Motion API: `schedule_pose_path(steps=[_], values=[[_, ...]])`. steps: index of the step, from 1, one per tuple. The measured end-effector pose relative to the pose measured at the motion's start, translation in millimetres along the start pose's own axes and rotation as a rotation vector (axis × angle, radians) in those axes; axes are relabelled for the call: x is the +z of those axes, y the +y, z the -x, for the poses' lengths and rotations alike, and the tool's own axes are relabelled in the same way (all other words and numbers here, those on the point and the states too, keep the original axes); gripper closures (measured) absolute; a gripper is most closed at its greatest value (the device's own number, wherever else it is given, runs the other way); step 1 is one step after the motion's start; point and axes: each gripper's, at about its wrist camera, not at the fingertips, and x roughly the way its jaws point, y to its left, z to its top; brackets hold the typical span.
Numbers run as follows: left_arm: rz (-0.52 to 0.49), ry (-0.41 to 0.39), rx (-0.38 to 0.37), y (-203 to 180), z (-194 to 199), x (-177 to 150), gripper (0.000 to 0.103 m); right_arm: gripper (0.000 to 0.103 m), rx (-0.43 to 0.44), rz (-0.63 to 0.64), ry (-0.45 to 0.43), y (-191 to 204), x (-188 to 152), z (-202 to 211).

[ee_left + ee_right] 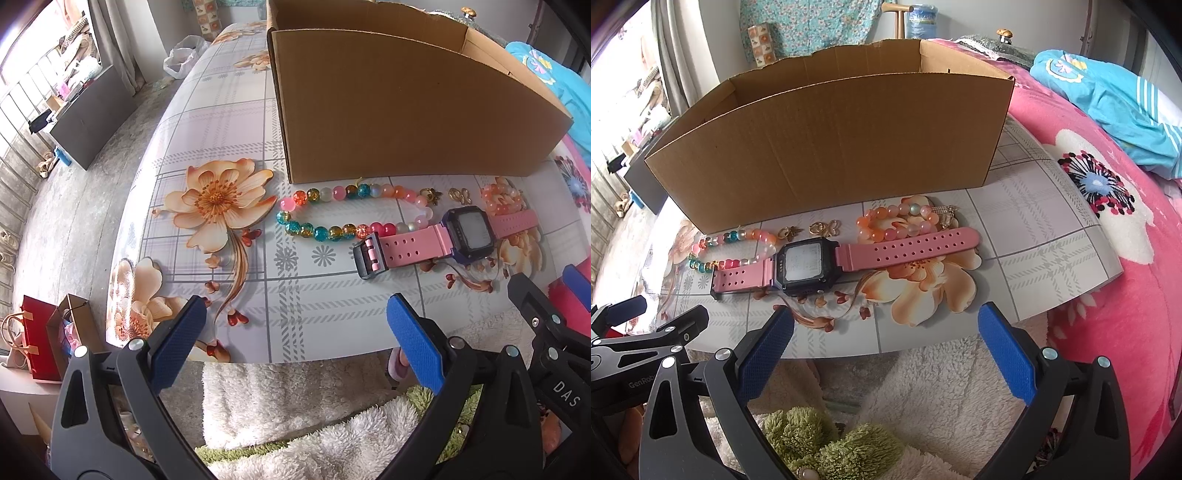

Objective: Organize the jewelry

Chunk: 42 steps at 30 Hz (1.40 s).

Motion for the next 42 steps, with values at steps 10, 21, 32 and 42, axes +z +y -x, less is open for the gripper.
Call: schedule_pose_path(steps=[10,21,32,42], values=[[0.002,0.002,-0.001,1,0,-1,0.009,0.006,-0.009,-0.004,-0.006,-1,1,2],[-0.007,-0.064,0.022,12,6,6,0.009,0.006,-0.047,0.038,-0.117,-8,8,13],[-0.131,-0.252,-0.106,48,14,10,0.008,0.014,0.157,0.407,-0.159,22,9,2],[-0.083,-0.293,-0.375,50,12,-4,0.008,0.028,0.301,0.682,-0.044,44,28,-32]])
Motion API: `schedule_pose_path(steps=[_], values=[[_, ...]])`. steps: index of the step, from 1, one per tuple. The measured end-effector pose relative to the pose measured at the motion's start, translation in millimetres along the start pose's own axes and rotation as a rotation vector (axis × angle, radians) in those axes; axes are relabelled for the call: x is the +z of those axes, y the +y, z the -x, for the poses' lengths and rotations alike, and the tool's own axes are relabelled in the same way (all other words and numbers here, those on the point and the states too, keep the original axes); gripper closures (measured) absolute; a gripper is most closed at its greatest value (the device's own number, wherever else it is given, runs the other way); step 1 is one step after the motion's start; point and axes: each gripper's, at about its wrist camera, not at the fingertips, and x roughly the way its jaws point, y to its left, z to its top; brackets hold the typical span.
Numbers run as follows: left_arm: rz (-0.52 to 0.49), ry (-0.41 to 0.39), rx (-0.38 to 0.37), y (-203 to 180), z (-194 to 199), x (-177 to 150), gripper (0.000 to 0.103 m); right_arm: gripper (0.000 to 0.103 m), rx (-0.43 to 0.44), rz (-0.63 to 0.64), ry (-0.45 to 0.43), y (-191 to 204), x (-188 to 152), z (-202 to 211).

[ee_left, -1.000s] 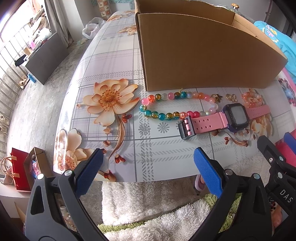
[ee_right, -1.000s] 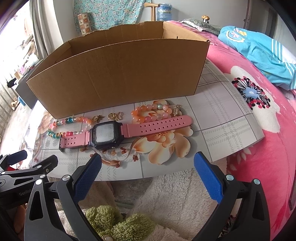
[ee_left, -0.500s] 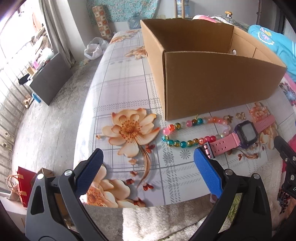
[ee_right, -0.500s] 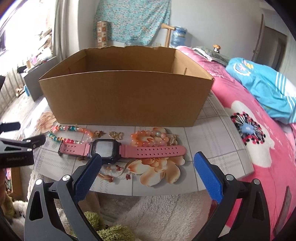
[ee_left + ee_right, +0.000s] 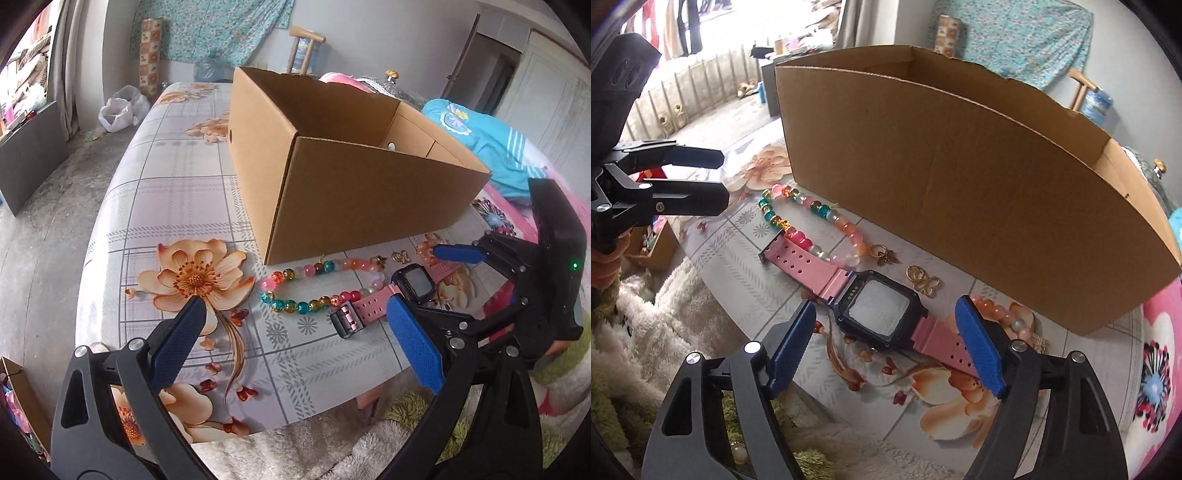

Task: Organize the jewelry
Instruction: 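Move the right gripper to the pink-strapped watch and close on its face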

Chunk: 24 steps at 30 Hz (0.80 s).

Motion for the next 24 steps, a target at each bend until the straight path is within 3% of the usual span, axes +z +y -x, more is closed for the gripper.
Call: schedule_pose_path(steps=[5,8,11,18,24], values=[[-0.111,0.017,-0.002,-20,-5,-3,0.009,0.031,0.080,0.089,0.078,-11,14,-15],[-0.221,0.021,0.028,-36,-8,-8,0.009,0.048,0.163,0.077,0.118,-20,22,-18],[-0.312,0.012,0.029,-52,-9,-14,0.009,0.050,0.171,0.090,0.131,-26,31,-21],[-0.420,0.019,0.029,-75,-14,-15,0.035,0.050,0.330,-0.041,0.153,-58,37,-21],[-0.571,0.027,0.052,-101,-27,-16,0.043,0.050,0.447,-0.096,0.175,-80,31,-21]])
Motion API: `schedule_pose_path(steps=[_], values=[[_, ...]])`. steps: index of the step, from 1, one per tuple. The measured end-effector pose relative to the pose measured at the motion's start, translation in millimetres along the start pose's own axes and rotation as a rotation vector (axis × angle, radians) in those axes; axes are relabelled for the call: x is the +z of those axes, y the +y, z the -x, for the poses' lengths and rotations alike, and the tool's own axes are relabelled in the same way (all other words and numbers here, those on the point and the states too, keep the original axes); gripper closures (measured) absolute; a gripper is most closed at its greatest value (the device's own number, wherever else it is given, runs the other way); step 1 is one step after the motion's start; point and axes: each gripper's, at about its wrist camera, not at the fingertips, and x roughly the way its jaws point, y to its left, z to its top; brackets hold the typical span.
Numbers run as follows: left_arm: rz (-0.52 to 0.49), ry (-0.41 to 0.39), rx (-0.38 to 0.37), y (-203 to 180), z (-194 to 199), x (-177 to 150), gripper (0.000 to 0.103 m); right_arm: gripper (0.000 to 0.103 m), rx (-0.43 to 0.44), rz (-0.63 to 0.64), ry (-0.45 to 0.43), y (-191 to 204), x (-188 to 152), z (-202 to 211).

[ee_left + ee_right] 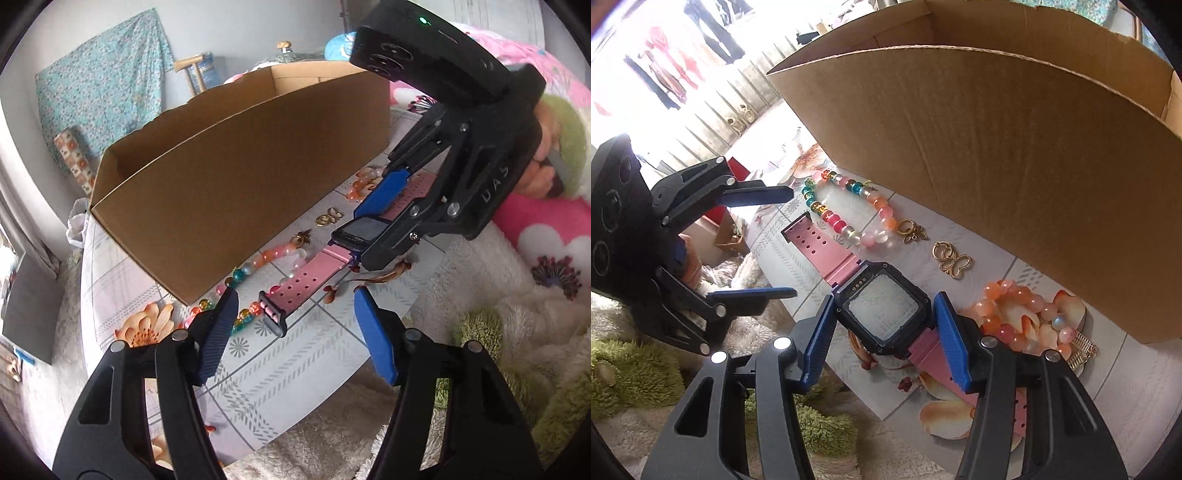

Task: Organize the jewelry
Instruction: 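Move the right gripper to the pink-strapped watch and close on its face, then grasp the watch strap with the left gripper while the right gripper holds the watch face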

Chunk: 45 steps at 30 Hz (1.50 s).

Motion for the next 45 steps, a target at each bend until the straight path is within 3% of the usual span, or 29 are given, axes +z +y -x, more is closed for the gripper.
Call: schedule_pose_path(steps=[5,9,12,17,23,28,30,33,40,42,45], values=[[-0.075,0.080,0.014,-12,-19,8,0.063,0.050,0.026,0.028,0.020,-4,2,4],[-0.076,0.079,-0.012,-15,-22,11,0.087,0.050,0.033,0.025,0.011,3,4,-5],[-0.055,0.072,-0.029,-11,-22,12,0.094,0.050,0.031,-0.011,-0.020,-6,-8,2],[0.007,0.072,-0.098,5,-20,10,0.099,0.046,-0.015,-0.073,-0.089,-4,-26,14],[0.005,0.086,-0.106,5,-24,11,0.101,0.046,-0.249,-0.017,-0.130,9,-48,26],[0.004,0.087,-0.102,4,-24,11,0.101,0.070,-0.414,0.027,-0.135,18,-59,25],[0.007,0.085,-0.100,4,-25,11,0.101,0.086,-0.479,0.039,-0.129,22,-61,22],[0.014,0.078,-0.097,3,-25,10,0.101,0.095,-0.571,0.047,-0.156,33,-67,21],[0.037,-0.008,-0.127,13,3,21,0.101,0.099,-0.688,0.032,-0.293,76,-76,40],[0.081,-0.036,-0.177,25,18,33,0.101,0.099,-0.725,0.036,-0.337,92,-71,57],[0.094,-0.121,-0.168,42,46,57,0.101,0.099,-0.755,0.062,-0.403,111,-53,85]])
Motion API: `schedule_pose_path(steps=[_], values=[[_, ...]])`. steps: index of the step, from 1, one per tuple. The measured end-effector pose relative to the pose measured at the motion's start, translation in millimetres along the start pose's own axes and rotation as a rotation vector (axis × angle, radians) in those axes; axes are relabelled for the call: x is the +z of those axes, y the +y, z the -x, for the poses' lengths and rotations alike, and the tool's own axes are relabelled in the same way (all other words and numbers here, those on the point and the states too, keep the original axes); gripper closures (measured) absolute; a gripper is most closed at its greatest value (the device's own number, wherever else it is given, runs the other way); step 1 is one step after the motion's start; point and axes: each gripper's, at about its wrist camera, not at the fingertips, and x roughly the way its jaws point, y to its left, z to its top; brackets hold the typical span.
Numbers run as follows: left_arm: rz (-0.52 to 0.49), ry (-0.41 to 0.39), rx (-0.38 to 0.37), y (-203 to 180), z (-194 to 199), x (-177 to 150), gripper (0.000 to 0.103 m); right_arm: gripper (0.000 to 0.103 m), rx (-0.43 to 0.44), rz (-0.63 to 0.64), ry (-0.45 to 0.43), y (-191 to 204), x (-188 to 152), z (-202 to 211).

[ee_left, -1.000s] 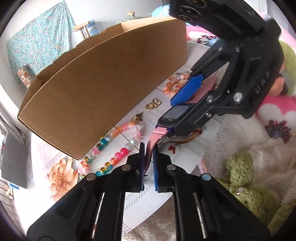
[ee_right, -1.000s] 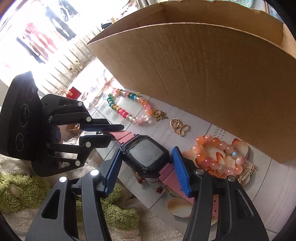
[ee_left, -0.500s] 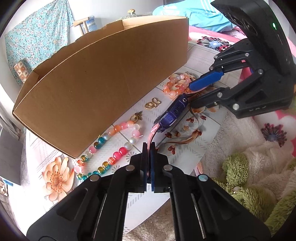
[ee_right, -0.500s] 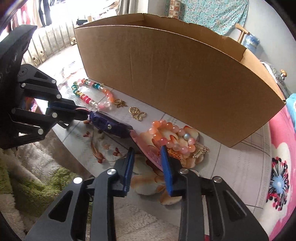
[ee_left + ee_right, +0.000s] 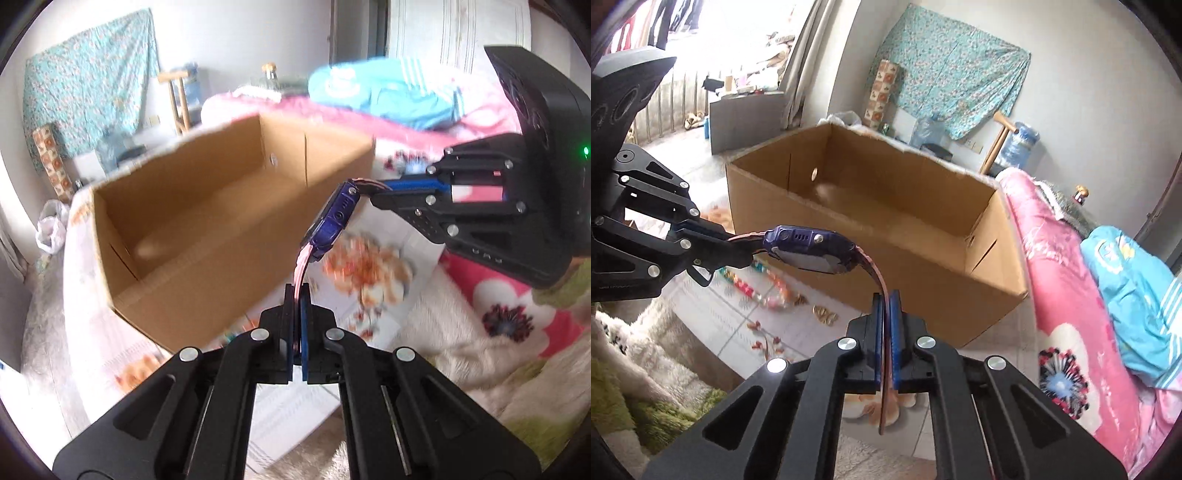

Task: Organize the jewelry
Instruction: 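Grasp the watch strap with the left gripper while the right gripper holds the watch face, then carry the watch into the cardboard box and open both grippers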

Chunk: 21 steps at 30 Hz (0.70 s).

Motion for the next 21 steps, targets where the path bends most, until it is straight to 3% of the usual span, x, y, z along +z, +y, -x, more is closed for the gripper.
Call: schedule_pose_path(steps=[4,7,10,13,16,21], values=[[0.092,-0.066,-0.059,33,22,44,0.101,0.099,0.026,-0.020,-0.064,-23,56,12],[0.179,-0.005,-0.064,70,7,74,0.101,0.099,0.155,-0.080,0.000,-55,104,-17],[0.278,0.110,-0.082,110,-28,96,0.101,0.099,0.312,-0.135,0.175,-73,141,-79],[0.379,0.253,-0.131,143,-71,104,0.101,0.099,0.409,-0.187,0.388,-89,146,-153],[0.413,0.379,-0.133,154,-111,105,0.101,0.099,0.459,-0.177,0.570,-89,137,-211],[0.426,0.534,-0.099,161,-157,97,0.099,0.099,0.455,-0.099,0.768,-79,118,-269]])
